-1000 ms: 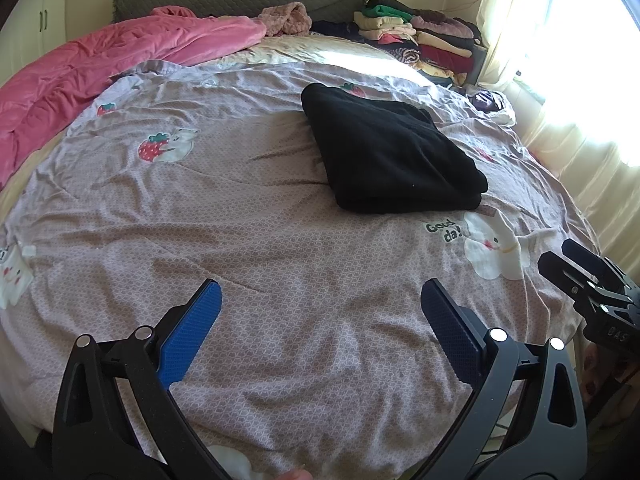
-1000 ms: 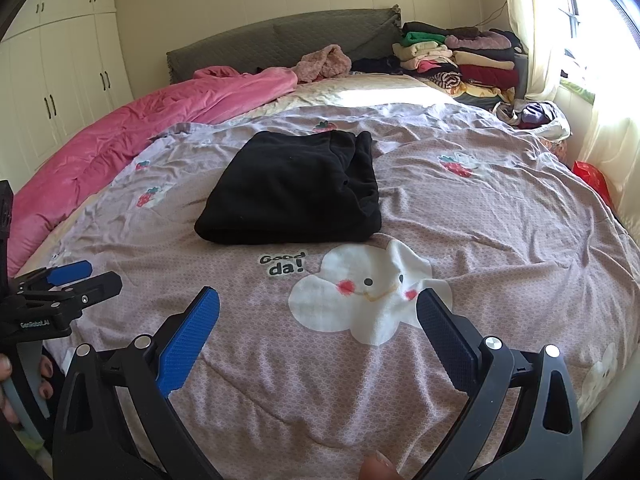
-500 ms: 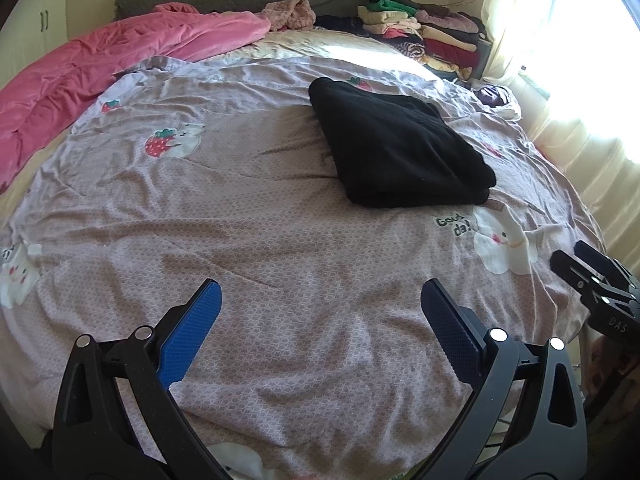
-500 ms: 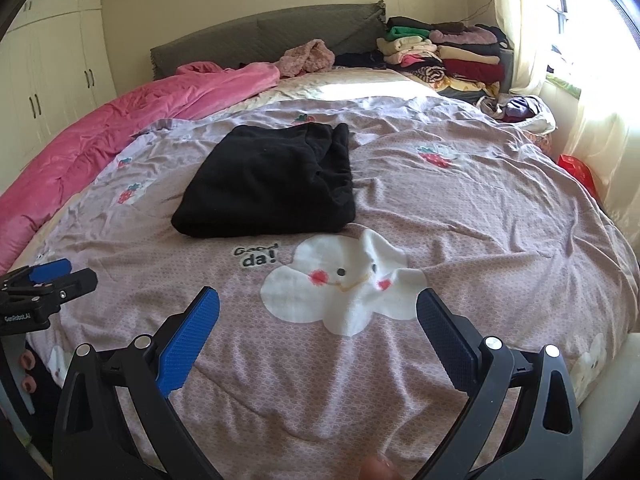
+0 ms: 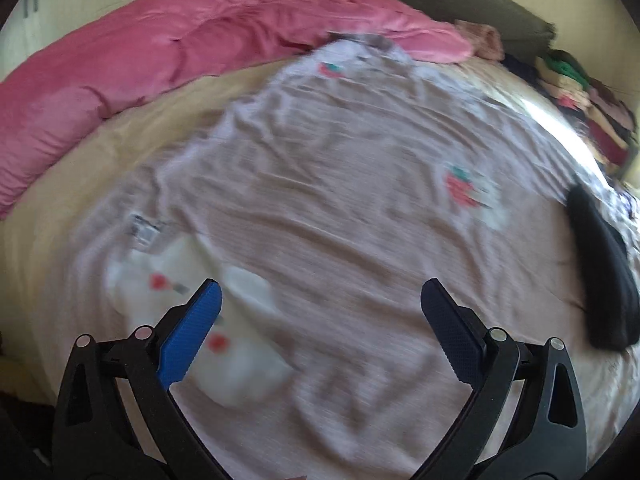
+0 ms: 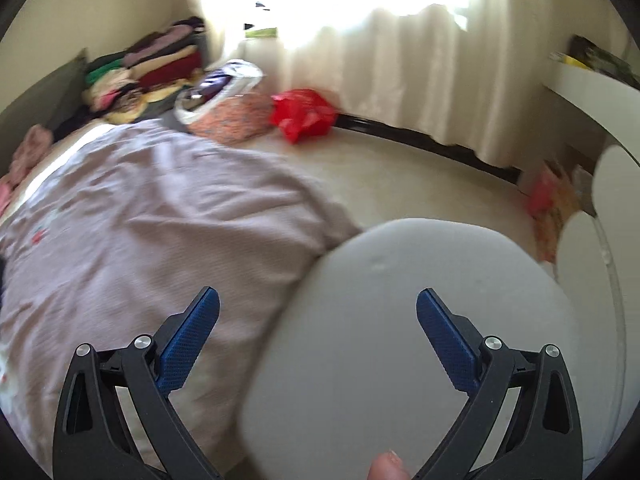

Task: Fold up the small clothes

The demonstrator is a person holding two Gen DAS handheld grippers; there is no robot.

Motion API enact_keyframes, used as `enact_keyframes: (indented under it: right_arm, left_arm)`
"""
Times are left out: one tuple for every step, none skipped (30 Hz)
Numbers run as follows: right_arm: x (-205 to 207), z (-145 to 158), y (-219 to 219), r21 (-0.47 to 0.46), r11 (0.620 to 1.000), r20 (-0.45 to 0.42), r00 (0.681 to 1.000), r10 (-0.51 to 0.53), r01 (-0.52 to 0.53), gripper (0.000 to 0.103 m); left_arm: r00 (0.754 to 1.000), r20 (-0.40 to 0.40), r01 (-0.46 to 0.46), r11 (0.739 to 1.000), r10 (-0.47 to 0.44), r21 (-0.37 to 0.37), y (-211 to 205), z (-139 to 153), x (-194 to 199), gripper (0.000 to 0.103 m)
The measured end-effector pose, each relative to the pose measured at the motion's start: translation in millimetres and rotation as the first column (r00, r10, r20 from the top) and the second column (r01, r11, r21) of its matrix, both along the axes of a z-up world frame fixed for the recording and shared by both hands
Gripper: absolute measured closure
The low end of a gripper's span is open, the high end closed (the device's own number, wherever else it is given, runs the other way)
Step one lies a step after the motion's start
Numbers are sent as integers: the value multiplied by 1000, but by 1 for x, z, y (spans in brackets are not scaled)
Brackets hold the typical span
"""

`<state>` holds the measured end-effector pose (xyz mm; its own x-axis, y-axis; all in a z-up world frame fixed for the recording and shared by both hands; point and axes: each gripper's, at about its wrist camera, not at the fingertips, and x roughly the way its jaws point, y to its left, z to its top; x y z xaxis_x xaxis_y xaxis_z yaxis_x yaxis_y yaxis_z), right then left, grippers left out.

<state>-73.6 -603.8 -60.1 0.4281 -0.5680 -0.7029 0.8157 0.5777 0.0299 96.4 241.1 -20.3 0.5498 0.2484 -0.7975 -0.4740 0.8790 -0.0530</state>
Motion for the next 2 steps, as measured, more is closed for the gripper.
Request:
enact_keyframes:
  right_arm:
    - [-5, -8, -25, 23, 998, -26, 998, -52, 53, 5]
    - [-11, -17, -51, 51, 992, -51, 992, -112, 115, 5]
  left_arm:
    - [999, -13, -40, 999, 40, 30, 21, -2, 4, 9]
    - [994, -39, -97, 993, 100, 63, 50, -6, 11, 9]
